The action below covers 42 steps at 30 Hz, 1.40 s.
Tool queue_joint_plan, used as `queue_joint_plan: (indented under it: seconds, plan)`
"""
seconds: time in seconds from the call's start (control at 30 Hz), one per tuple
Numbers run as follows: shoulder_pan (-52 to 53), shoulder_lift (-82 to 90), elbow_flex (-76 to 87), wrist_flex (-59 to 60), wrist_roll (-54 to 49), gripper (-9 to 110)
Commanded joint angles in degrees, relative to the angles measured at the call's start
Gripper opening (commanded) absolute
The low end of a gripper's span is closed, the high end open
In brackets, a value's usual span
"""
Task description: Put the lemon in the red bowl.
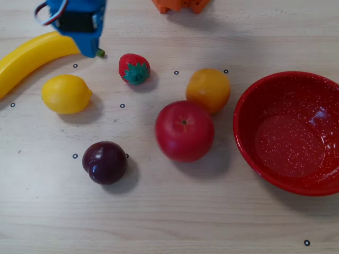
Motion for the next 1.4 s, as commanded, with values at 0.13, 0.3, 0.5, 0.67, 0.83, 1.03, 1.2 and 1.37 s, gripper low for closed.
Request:
queue_joint_plan:
  seconds: [0.13,0.3,0.5,0.67,0.83,1.03,1.2,1.37]
  plan:
    - [-4.9,-1.1,-8.2,2.0,6.8,0]
    - [-7.5,-3.2,-8.8,2.5,9.6,7]
    - [-9.5,-4.9,-10.0,3.7,11.8,23]
    - [-11.6,-6.2,-9.8,3.5,13.4,43]
    - [-12.7,-7.6,-9.7,3.3,15.0,53]
    - [-13.5,-8.8,-9.3,2.9,18.1,61]
    - [-13.9,-9.7,-8.1,1.0,19.1,65]
    - [-14.3,-10.7,-6.4,-2.7,20.0,67]
